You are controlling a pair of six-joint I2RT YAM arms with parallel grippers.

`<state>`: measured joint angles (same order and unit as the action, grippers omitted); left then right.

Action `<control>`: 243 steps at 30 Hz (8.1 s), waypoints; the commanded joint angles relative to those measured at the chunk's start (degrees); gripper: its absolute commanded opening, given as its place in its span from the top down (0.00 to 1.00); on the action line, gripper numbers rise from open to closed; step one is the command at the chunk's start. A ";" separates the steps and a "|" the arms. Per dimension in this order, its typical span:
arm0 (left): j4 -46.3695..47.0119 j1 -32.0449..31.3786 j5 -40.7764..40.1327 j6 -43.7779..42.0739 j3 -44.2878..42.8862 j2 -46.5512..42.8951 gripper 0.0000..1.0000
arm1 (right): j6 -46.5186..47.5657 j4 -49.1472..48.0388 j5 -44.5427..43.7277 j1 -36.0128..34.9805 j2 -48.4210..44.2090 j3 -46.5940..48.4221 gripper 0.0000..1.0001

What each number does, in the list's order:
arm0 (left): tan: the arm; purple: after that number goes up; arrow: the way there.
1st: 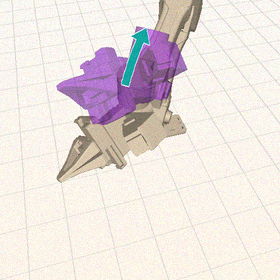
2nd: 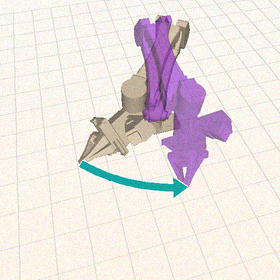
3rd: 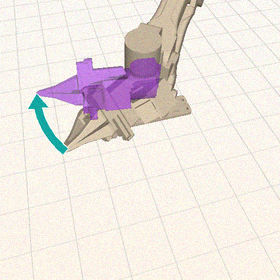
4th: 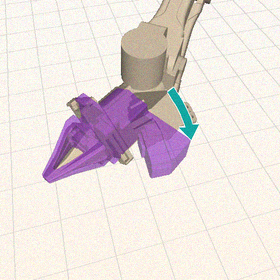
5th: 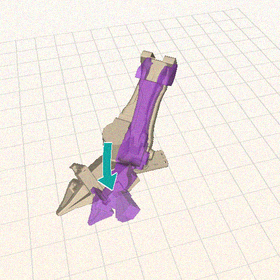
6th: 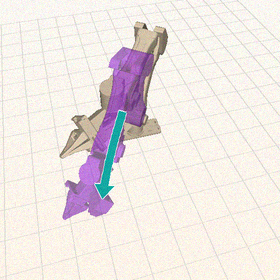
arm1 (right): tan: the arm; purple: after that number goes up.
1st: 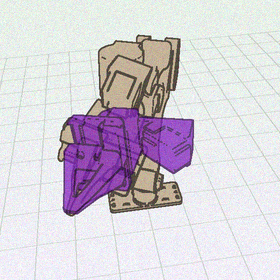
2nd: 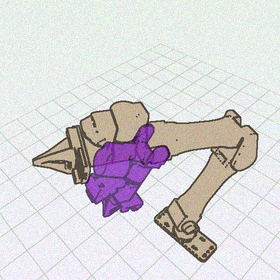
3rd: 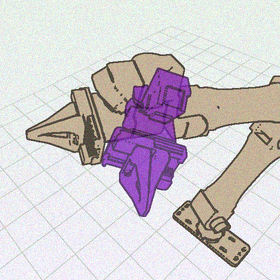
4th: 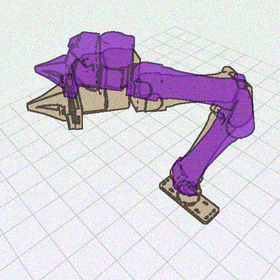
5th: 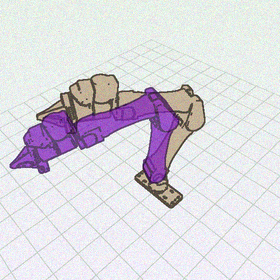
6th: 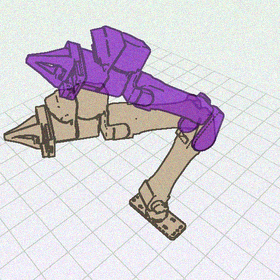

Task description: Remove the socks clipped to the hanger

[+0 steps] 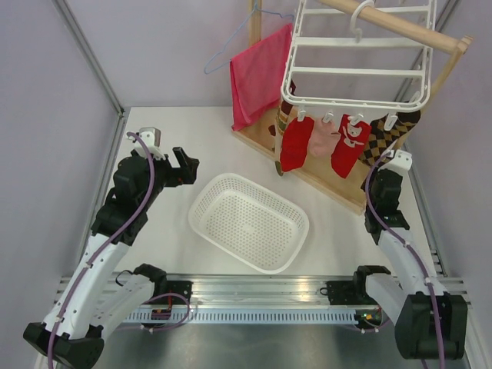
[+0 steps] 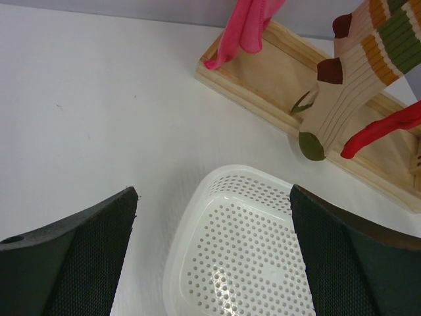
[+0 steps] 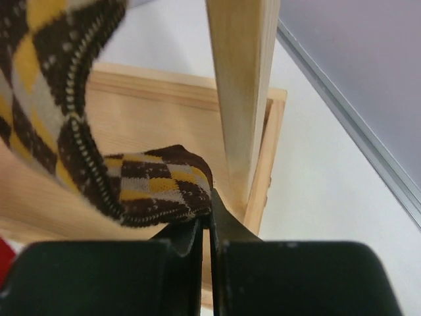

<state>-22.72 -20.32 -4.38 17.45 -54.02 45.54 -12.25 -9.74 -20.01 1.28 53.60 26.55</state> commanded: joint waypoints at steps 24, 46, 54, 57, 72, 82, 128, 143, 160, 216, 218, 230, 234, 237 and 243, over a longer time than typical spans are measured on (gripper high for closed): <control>-1.45 -18.61 -15.47 -0.76 -4.95 2.53 0.01 | -6.91 4.64 -10.48 -35.62 -8.27 -0.18 0.99; 11.55 -41.03 -13.57 -1.46 -21.39 25.30 0.00 | -6.56 -2.48 -21.47 -58.05 -0.61 2.46 0.99; 19.46 -41.03 -4.50 -4.09 -20.25 28.02 0.00 | -5.50 -5.20 -22.27 -63.15 -0.25 2.46 0.99; 22.45 -41.03 -1.25 -5.67 -20.25 28.73 0.00 | -5.07 -5.38 -22.35 -64.55 -0.43 2.98 0.99; 27.91 -40.94 11.06 -8.14 -27.36 38.57 0.00 | -5.33 -5.47 -23.23 -69.04 1.42 4.66 0.99; 25.63 -41.03 12.56 -8.22 -32.63 45.07 0.00 | -5.15 -5.21 -23.67 -70.53 0.98 4.92 0.99; 14.55 -41.03 -3.79 -10.25 -37.75 46.94 0.98 | 4.50 8.24 -30.18 -71.77 -12.82 10.10 0.29; 12.35 -41.03 -8.36 -7.00 -26.67 34.98 0.98 | 13.83 8.33 -27.01 -68.88 -2.98 26.01 0.20; 10.42 -41.99 -9.76 -1.19 -19.37 30.40 0.98 | 10.49 12.71 -21.11 -57.79 -1.84 39.80 0.18; 12.17 -59.05 -41.76 -2.86 -35.10 49.91 0.98 | 2.24 35.05 -43.28 -57.79 7.48 54.40 0.20; 12.00 -59.14 -41.76 -2.69 -35.45 50.52 0.98 | 1.00 35.14 -41.79 -57.79 7.30 53.62 0.21; 11.91 -60.37 -42.55 -1.63 -35.72 51.14 0.98 | 0.56 35.14 -44.50 -57.79 9.24 53.26 0.21; 12.00 -60.81 -43.52 -1.19 -36.33 51.84 0.98 | -2.06 35.31 -43.10 -57.79 8.27 51.33 0.22; 12.00 -61.16 -43.61 -0.40 -36.59 52.11 0.98 | -3.74 35.49 -42.92 -57.79 6.96 48.70 0.22; 12.09 -62.74 -43.61 1.88 -37.03 51.84 0.98 | -5.42 32.33 -42.92 -57.79 4.93 43.51 0.25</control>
<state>-8.95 -79.88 -50.83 19.55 -88.55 96.27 -16.34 24.93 -65.84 -55.72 57.65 72.95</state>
